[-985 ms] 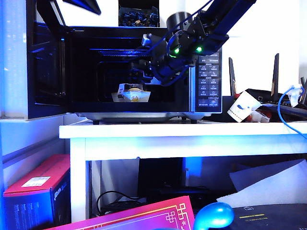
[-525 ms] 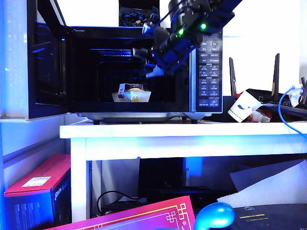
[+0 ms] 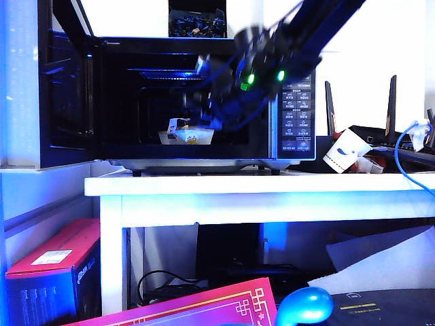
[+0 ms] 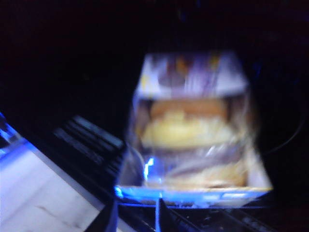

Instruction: Open the microwave door, place the box of snacks from the top of the microwave inside, then close the microwave door.

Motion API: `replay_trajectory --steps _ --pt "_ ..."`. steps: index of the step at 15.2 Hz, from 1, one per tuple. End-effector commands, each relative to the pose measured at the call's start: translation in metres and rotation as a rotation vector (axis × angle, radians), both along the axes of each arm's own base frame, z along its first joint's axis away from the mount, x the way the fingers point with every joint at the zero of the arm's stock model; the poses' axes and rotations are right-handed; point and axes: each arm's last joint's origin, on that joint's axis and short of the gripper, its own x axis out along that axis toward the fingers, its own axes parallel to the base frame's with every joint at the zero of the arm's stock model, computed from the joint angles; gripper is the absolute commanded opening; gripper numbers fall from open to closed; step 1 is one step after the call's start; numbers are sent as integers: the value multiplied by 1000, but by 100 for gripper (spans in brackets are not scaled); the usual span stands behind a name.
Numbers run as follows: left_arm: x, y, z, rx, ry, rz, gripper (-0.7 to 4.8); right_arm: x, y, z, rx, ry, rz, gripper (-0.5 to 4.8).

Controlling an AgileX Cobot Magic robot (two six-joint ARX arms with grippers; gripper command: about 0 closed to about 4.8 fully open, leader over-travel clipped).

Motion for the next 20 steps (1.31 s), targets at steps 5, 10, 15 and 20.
replay_trajectory --steps 5,10,15,20 --pt "-2 0 5 0 -32 -4 -6 28 14 -6 13 -47 -39 112" --pt "-2 0 3 3 -18 -4 -6 13 10 8 -64 107 4 111" --pt "-4 0 1 9 12 -5 -6 -36 -15 78 -173 290 37 112" --pt "-45 9 28 -3 -9 6 -6 -86 -40 151 -196 236 29 120"
